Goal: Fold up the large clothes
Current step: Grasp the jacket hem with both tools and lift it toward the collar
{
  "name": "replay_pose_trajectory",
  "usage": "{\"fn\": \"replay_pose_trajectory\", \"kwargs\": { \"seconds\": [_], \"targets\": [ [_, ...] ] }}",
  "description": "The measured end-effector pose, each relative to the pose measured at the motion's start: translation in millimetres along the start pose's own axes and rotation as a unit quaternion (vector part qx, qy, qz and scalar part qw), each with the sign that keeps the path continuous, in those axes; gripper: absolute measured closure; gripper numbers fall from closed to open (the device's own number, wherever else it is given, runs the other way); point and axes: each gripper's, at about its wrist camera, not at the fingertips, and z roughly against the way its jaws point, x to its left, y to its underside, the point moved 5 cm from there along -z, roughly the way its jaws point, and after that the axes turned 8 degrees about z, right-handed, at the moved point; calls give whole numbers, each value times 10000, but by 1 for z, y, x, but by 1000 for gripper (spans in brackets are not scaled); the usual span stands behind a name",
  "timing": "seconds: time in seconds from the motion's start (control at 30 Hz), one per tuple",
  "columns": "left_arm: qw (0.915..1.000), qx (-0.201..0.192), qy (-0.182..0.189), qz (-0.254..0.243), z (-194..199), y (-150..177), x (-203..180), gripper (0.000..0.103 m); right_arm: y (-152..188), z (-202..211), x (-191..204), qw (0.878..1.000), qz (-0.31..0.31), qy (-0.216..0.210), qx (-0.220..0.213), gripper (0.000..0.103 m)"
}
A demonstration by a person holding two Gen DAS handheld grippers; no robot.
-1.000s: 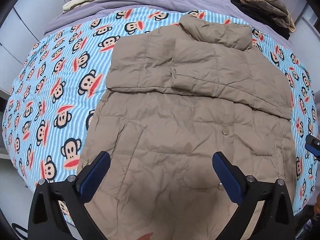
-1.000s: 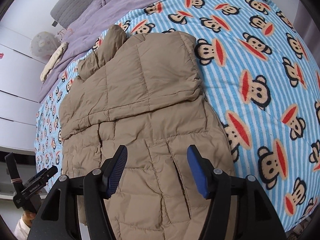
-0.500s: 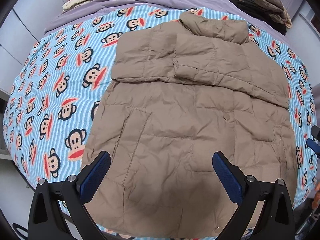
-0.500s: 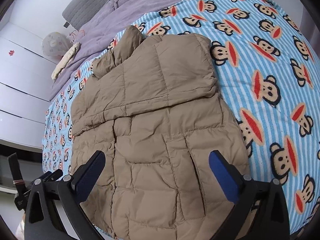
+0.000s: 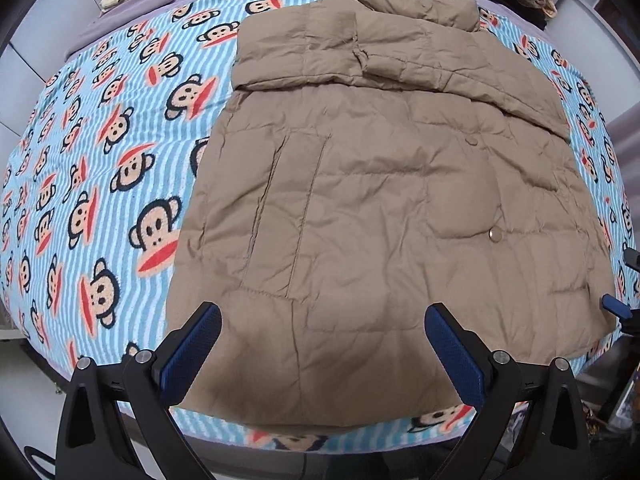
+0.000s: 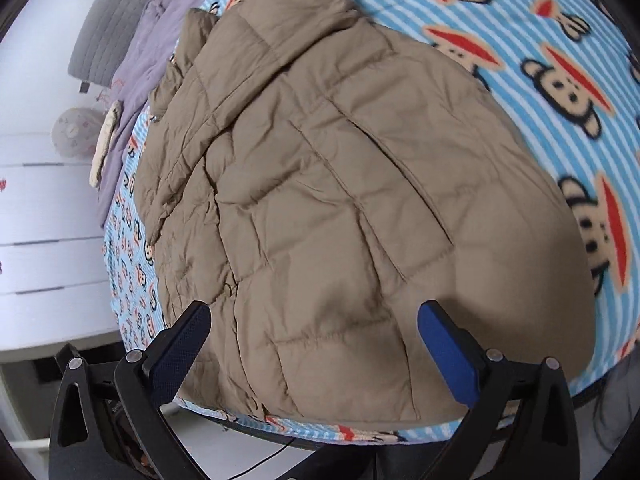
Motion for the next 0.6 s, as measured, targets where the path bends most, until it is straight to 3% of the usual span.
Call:
{"fn": "replay_pose_trajectory", "kwargs": {
  "seconds": [0.1, 0.23, 0.43, 0.6],
  "targets": [
    [9999, 88, 135, 20, -2, 10, 15, 1, 16, 11, -21, 9985, -494, -129, -183, 0],
    [9948, 453, 853, 316, -5, 24, 39, 1, 33, 25, -42, 9922, -1040, -490, -471, 0],
    [9780, 1070, 1512, 965, -20, 52, 80, 1, 57, 29, -67, 9808, -1680, -768, -633, 0],
    [9599, 1563, 2011, 1173, -40, 73, 83, 1, 76, 22, -82, 9752, -1977, -792, -602, 0]
  ]
}}
